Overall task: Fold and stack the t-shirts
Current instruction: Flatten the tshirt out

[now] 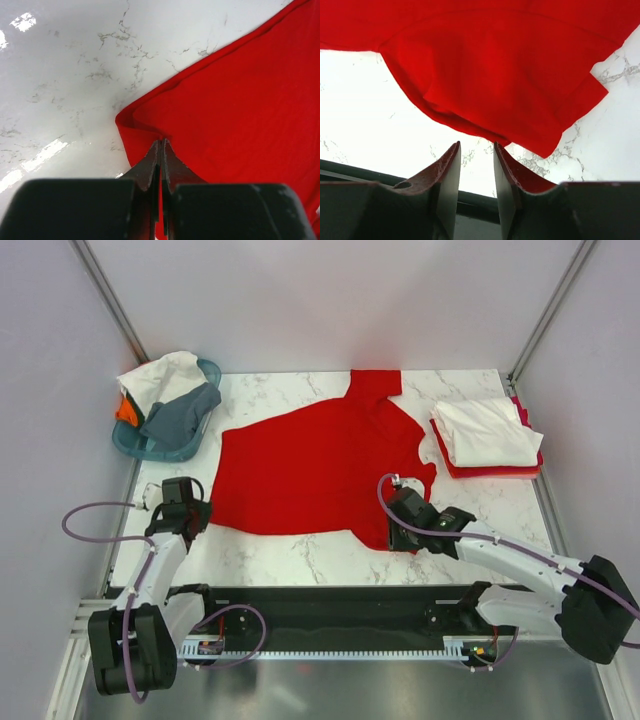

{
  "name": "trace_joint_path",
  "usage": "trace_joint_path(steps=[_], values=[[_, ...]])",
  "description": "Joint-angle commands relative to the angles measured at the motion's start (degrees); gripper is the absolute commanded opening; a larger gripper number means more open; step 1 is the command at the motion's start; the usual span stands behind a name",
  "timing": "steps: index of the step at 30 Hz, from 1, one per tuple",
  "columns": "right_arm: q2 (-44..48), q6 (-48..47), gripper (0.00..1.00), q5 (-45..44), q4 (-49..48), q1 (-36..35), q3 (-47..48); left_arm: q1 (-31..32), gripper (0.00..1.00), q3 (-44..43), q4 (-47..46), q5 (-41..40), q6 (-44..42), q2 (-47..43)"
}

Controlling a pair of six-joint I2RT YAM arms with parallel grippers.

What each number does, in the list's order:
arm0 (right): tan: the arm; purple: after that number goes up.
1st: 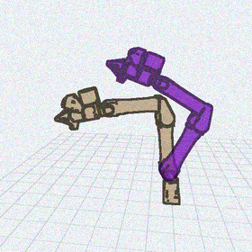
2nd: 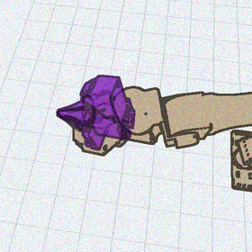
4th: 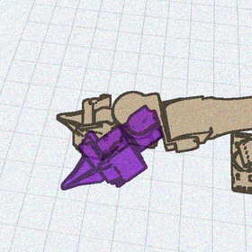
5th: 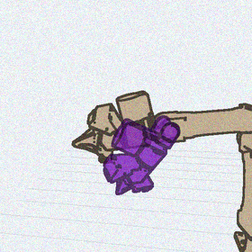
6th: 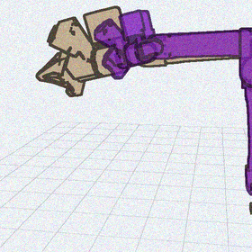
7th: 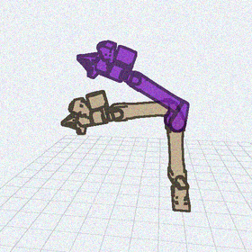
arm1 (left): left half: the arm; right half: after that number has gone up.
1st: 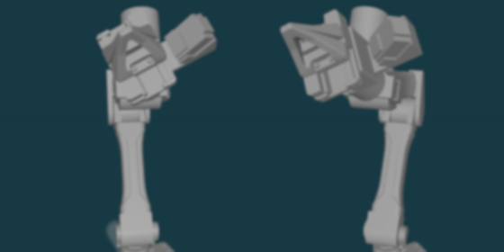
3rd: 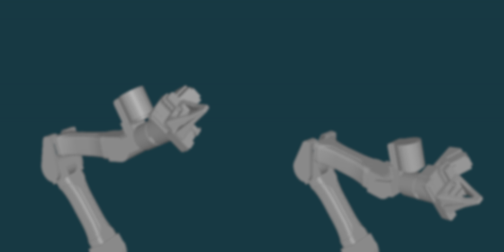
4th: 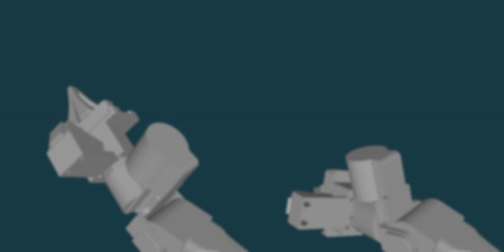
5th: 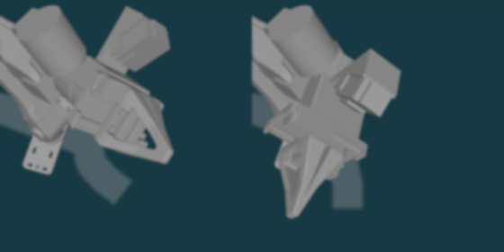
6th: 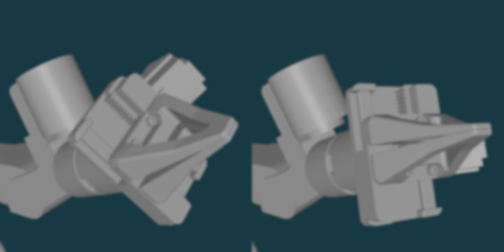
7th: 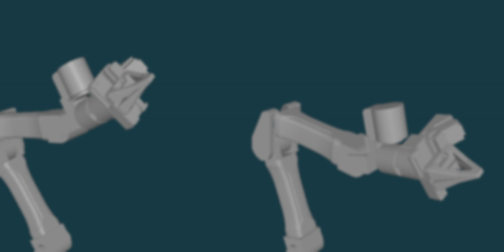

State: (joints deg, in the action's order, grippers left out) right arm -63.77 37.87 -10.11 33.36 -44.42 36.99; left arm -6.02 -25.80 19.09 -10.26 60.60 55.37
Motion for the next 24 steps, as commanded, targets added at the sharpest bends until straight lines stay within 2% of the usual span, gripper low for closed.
trace_joint_path(steps=[1, 4, 9, 17, 20, 24], values=[[-0.83, 2.12, 0.39, -3.95, 1.44, -1.45, 0.18, 0.05, 0.02, 0.05, -3.18, 0.07, -2.06, 0.26], [-2.85, 1.86, 0.38, -5.26, 1.27, -1.98, 0.27, -0.04, 0.02, -0.39, -3.18, -0.02, -2.06, 0.26], [-4.96, 1.07, 0.44, -6.77, 1.09, -2.16, 0.53, -0.04, 0.02, -1.09, -3.1, 0.07, -2.24, 0.08], [-6.02, 1.51, 0.42, -5.28, 0.21, -2.68, -0.69, 0.05, 0.02, -1.0, -3.01, -0.64, -2.24, -0.18], [-6.45, 1.68, 0.32, -5.1, -0.75, -3.03, -1.13, 0.05, 0.02, -1.18, -3.1, -0.55, -2.24, 0.0], [-6.37, 1.77, 0.0, -3.35, -0.32, -4.0, -0.35, 0.05, 0.02, -1.53, -2.92, -0.37, -2.41, -0.09]])
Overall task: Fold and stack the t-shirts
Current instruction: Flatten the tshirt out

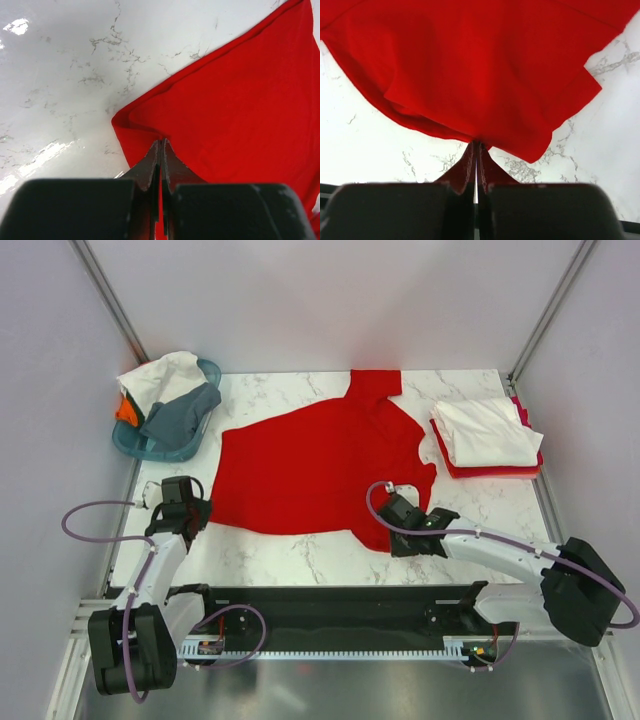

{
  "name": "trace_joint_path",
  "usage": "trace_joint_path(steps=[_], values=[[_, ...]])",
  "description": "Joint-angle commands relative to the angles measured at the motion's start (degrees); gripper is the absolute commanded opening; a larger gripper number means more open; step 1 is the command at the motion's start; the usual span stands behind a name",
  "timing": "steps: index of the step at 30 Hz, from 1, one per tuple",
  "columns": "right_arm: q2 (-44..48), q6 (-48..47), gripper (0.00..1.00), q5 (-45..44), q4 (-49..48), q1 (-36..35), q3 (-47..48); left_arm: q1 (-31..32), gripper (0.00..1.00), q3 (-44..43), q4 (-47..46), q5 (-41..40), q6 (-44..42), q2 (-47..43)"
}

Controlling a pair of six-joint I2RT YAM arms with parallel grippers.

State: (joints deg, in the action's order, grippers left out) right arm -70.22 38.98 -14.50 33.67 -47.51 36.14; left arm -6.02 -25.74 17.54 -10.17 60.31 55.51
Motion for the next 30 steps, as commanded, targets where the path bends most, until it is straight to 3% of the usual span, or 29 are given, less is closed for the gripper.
trace_joint_path(steps=[1, 7, 16, 18, 19, 20, 22, 30], values=[[0.69, 1.35, 0.0, 1.84, -0.1, -1.18, 0.86, 0.05, 0.02, -1.68, -1.46, -0.46, -2.13, -0.48], [6.05, 4.78, 0.0, 18.41, -3.08, -2.07, 4.37, 0.04, 0.02, -2.3, -0.58, -0.37, -2.13, -1.19], [4.91, 11.63, 0.02, 28.64, -10.89, -1.98, 11.23, 0.05, 0.02, -2.74, 0.39, -0.46, -1.87, -2.33], [4.91, 12.26, 0.51, 28.31, -11.87, -1.98, 11.06, -0.04, 0.02, -2.74, 0.57, -0.55, -1.87, -2.24], [5.09, 11.48, 0.65, 27.0, -11.09, -1.98, 11.23, 0.04, 0.02, -2.83, 0.65, -0.55, -1.78, -2.16], [5.35, 11.03, 0.68, 25.59, -10.3, -1.98, 10.8, 0.05, 0.02, -2.83, 0.65, -0.46, -1.87, -2.07], [6.31, 9.63, 0.67, 22.25, -7.05, -1.98, 10.44, 0.04, 0.02, -2.91, 0.57, -0.46, -1.95, -1.98], [13.6, 9.88, 0.48, 11.09, 6.47, -2.15, 3.5, 0.05, 0.02, -3.18, 0.74, -0.55, -1.95, -1.45]])
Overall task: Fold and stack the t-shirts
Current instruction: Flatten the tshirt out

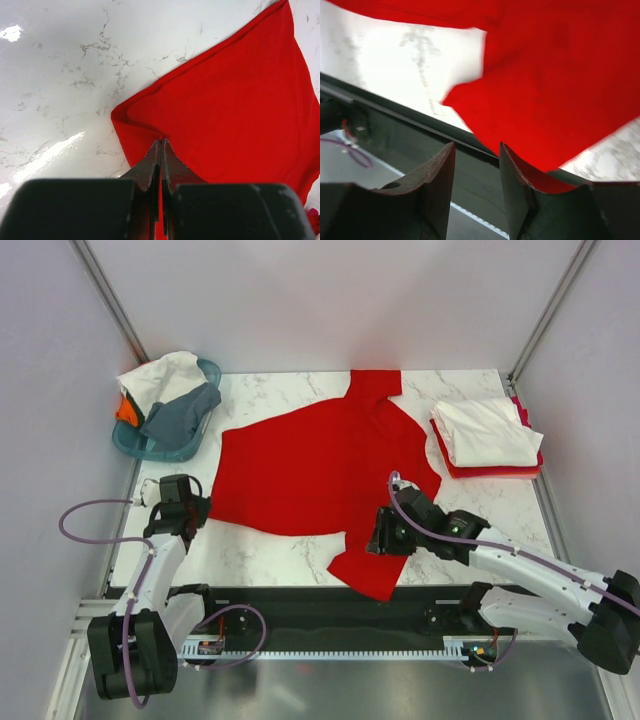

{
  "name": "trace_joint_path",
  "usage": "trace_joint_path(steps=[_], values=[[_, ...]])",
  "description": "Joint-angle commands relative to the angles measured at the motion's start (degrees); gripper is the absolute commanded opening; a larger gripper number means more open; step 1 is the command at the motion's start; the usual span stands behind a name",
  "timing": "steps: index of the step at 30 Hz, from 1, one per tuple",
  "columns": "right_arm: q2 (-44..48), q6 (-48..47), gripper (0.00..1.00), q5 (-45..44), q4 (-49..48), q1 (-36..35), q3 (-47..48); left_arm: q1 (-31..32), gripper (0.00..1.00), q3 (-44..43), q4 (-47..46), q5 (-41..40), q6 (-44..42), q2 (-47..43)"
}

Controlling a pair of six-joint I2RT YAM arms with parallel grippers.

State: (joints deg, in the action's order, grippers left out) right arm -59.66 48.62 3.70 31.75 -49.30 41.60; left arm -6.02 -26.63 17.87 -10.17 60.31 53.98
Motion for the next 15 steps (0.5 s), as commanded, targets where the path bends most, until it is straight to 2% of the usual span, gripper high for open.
trace_joint_path(steps=[1, 9, 15], values=[[4.28, 0.42, 0.48, -8.79, 9.9, -0.45, -2.49, 0.05, 0.02, -2.2, 0.24, -0.55, -1.95, 0.25], [3.24, 4.89, 0.49, -12.22, 13.95, -3.78, -7.41, 0.05, 0.02, -2.46, 0.33, -0.37, -1.78, 0.78], [0.52, 7.36, 0.5, -18.63, 15.1, -5.11, -7.51, 0.05, 0.02, -2.72, 0.32, -0.28, -1.78, -0.18]])
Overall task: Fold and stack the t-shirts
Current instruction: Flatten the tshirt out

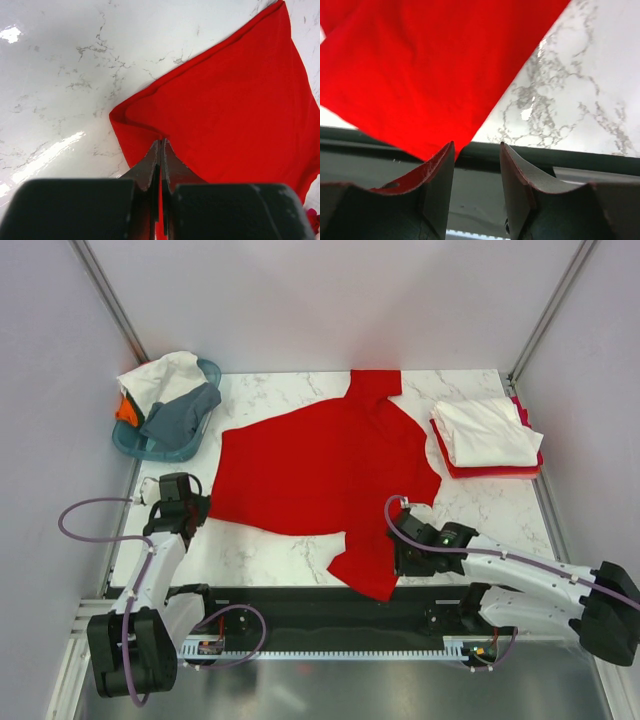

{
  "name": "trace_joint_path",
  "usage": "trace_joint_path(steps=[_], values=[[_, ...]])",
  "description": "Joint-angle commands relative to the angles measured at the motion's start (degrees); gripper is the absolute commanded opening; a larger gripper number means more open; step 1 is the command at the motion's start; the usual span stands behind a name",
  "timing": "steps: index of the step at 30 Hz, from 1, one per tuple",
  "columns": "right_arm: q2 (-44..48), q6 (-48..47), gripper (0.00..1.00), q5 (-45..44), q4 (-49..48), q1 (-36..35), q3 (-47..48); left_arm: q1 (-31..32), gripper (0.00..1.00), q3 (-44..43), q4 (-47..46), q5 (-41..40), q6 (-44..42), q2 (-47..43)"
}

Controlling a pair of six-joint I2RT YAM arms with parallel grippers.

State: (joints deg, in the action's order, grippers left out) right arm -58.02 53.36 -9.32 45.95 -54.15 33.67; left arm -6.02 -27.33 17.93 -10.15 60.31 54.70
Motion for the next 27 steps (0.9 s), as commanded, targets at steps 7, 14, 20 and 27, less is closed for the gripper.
trace_joint_path(steps=[7, 14, 20, 27], values=[[-11.14, 1.66, 0.46, -14.21, -2.71, 0.1, 6.21, 0.05, 0.02, -2.2, 0.17, -0.22, -1.78, -0.73], [-16.86, -4.93, 0.1, -15.56, -6.65, 6.94, 14.13, 0.05, 0.02, -2.29, 0.17, -0.22, -1.25, -0.64], [-23.97, -11.78, 0.0, -10.28, -14.12, 15.47, 18.0, 0.05, 0.02, -1.94, 0.08, -1.18, -0.73, -1.0], [-36.7, -16.89, 0.0, -7.38, -19.05, 22.94, 25.65, -0.13, 0.02, -3.07, 0.17, -3.91, 0.94, 1.11]])
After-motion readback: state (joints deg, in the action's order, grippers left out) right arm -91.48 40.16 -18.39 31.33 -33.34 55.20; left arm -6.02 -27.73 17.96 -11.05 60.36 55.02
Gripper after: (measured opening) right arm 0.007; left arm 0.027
